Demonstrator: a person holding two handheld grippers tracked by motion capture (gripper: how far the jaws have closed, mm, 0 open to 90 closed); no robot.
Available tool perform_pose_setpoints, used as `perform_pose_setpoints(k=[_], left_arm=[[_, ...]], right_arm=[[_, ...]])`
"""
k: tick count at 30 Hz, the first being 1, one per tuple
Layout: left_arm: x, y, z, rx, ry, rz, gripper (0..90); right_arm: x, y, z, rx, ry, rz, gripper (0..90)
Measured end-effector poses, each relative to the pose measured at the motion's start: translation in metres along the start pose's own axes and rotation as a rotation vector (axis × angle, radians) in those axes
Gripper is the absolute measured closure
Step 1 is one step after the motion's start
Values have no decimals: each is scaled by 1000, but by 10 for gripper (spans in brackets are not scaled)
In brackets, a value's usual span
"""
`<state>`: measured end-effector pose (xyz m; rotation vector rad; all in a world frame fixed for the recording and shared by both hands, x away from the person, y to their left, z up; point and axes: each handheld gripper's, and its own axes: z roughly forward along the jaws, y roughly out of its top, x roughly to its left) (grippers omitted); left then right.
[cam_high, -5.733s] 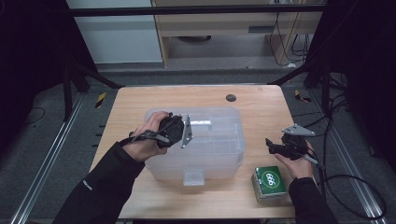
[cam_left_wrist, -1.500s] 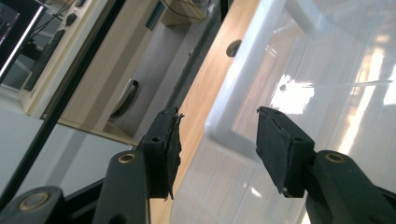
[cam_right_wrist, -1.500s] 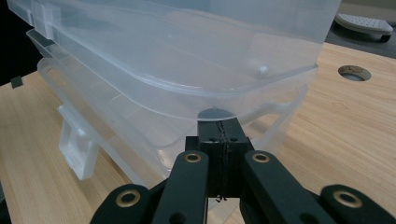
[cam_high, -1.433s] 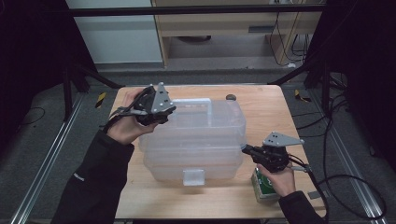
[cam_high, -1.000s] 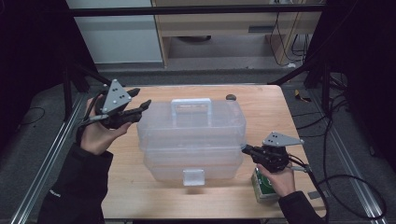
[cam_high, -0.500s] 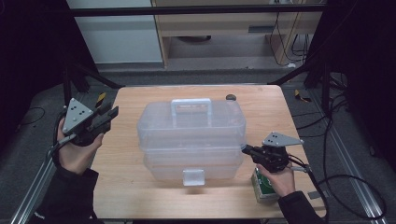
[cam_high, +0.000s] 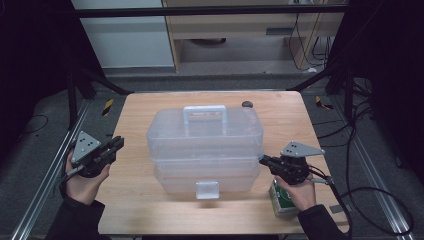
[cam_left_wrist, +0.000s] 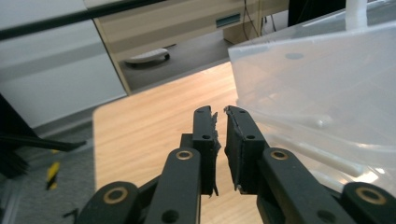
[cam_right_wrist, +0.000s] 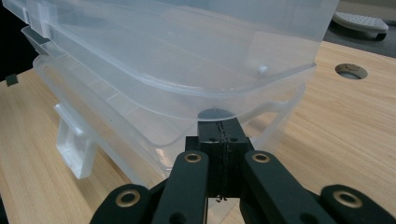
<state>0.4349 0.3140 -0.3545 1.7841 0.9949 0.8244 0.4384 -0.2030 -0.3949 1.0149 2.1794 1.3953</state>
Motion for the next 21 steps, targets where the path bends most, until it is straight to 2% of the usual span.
perform_pose_setpoints(k=[3,6,11,12,13,14,21], left_arm=[[-5,-7,2,16,-23,-3,828],[-9,-14,2,22,-64,-15,838],[-14,-22,1,43,-127,15,853],[-16,-24,3,51,-156,23,863],[-16,-24,3,51,-156,23,866],[-19,-28,6,66,-182,31,871],[-29,-35,18,111,-235,42,890]], right_arm=[[0,0,0,2,-2,-7,900],[1,-1,0,7,-4,-14,900],[1,-2,0,4,0,-5,900],[1,-2,0,4,0,-6,900],[1,-2,0,4,0,-6,900],[1,-2,0,7,1,-4,900],[1,-2,0,5,-3,-9,900]])
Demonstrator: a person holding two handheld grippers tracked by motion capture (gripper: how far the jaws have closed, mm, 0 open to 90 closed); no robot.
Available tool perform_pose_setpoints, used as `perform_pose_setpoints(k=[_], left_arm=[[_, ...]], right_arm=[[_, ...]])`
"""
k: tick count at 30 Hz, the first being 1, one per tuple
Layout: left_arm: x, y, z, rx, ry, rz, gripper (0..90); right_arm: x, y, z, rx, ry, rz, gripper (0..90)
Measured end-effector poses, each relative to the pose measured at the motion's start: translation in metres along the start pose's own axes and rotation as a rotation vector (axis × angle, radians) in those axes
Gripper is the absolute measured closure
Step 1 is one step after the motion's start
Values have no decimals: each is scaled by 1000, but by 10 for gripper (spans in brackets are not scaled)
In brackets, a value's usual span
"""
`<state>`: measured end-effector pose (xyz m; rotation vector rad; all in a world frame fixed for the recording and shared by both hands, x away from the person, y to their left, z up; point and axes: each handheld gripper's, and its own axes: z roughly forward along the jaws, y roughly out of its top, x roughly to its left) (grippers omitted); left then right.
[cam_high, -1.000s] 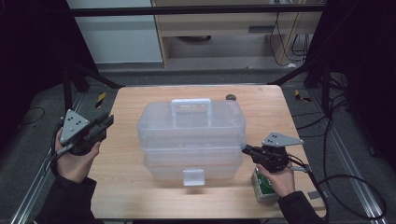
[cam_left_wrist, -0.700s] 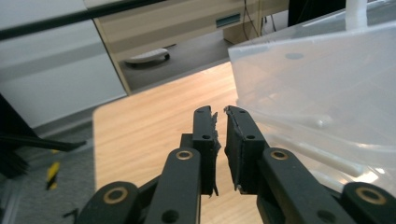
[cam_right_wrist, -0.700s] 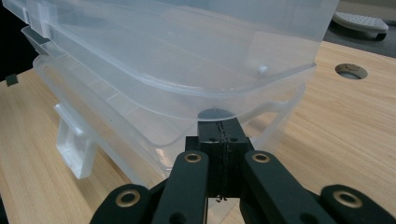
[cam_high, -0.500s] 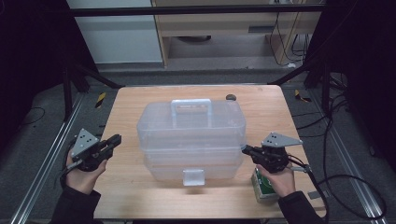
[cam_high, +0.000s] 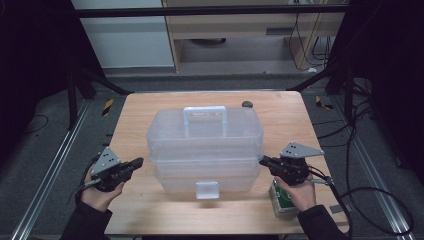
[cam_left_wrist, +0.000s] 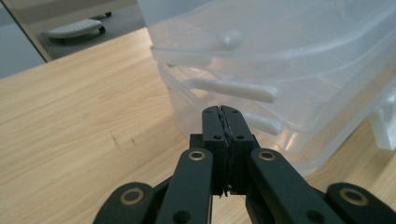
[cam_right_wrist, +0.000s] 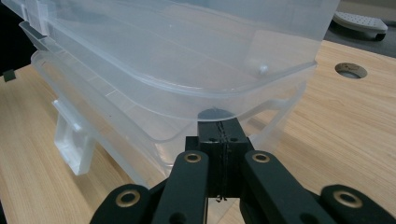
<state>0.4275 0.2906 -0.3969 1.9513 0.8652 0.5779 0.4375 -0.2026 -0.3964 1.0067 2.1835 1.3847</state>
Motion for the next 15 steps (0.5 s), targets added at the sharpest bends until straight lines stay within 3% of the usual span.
perform_pose_setpoints(k=[8,15], left_arm=[[-13,2,11,-25,-59,-3,889],[-17,10,10,-66,-55,10,886]], right_arm=[[0,1,0,-2,-2,-1,900],[-1,2,1,-3,-1,2,900]])
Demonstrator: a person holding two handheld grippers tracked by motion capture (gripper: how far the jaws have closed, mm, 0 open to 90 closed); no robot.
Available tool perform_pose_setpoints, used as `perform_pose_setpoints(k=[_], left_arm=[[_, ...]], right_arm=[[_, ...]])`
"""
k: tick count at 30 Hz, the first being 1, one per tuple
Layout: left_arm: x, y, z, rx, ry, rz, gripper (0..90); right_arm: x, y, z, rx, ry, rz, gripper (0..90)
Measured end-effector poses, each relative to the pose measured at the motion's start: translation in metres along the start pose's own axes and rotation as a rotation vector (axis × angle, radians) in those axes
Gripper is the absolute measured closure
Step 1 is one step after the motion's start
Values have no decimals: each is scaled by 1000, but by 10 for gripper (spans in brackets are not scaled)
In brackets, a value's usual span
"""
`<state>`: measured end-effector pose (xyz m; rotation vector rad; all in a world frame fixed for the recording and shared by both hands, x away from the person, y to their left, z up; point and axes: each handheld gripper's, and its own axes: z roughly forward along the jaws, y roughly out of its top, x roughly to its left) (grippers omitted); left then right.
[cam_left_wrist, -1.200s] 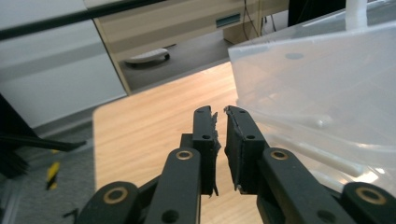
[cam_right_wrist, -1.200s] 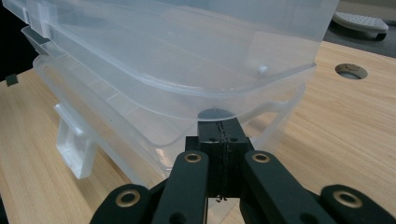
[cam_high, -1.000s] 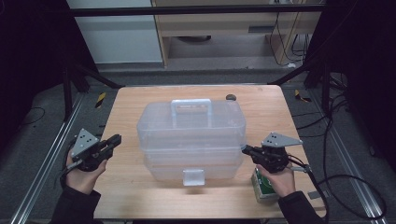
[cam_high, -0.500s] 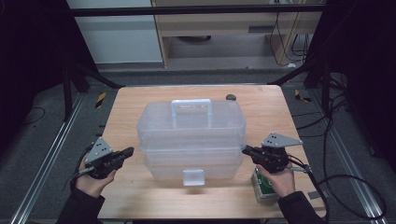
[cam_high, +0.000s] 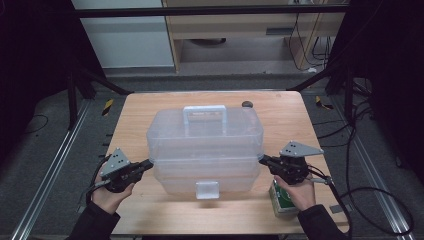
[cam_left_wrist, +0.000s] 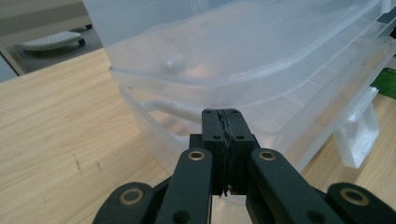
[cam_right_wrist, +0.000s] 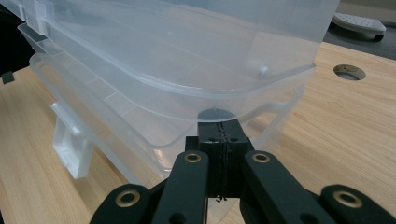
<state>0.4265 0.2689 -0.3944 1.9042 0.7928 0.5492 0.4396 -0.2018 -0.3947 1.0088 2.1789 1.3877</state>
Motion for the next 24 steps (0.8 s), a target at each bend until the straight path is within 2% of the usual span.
perform_pose_setpoints(k=[21,24], left_arm=[[3,21,-1,-45,46,4,885],[4,25,0,-47,54,12,883]], right_arm=[[-7,19,-1,-50,2,0,900],[-8,24,-2,-50,-11,-10,900]])
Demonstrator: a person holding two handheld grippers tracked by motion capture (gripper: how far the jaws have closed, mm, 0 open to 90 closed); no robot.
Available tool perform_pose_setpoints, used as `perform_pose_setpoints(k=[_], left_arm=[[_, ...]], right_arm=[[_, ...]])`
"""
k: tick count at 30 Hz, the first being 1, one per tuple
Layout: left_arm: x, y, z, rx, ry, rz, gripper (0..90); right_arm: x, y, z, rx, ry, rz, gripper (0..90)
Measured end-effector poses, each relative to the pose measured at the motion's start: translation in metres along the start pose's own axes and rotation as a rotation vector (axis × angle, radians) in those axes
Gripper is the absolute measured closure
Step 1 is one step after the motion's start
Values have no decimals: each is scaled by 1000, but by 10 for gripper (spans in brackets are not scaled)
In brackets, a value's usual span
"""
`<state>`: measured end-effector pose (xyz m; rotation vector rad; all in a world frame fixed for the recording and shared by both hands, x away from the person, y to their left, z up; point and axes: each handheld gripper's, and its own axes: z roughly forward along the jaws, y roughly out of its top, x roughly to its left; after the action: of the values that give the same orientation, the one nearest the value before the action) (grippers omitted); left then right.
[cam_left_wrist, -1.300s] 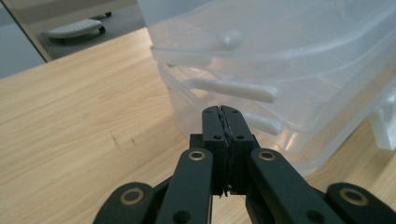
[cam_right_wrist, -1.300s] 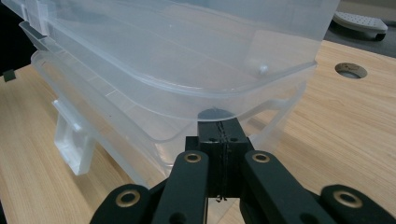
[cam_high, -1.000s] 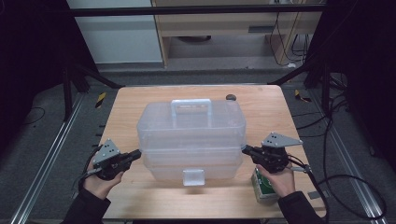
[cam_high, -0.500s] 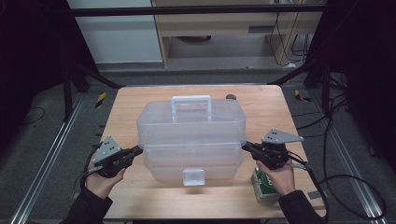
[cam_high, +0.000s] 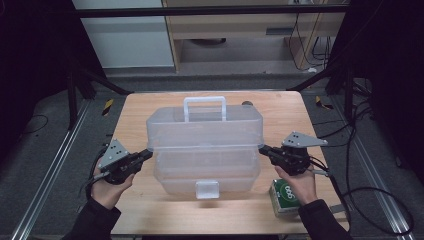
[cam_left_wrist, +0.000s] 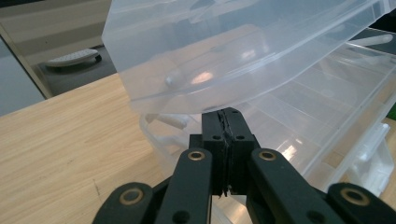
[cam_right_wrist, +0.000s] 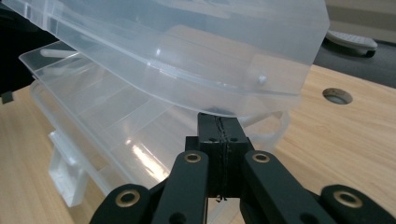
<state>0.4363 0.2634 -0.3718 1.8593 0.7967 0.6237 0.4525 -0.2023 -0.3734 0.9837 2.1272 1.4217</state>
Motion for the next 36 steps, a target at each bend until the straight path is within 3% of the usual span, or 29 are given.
perform_pose_setpoints(k=[14,30,36], left_arm=[[3,15,5,-1,31,19,881],[1,7,6,-2,31,15,834],[6,-1,3,24,78,4,753]], right_arm=[[-4,14,1,-19,7,-4,900],[-2,10,0,-17,14,-7,899],[0,9,2,-8,25,-12,900]])
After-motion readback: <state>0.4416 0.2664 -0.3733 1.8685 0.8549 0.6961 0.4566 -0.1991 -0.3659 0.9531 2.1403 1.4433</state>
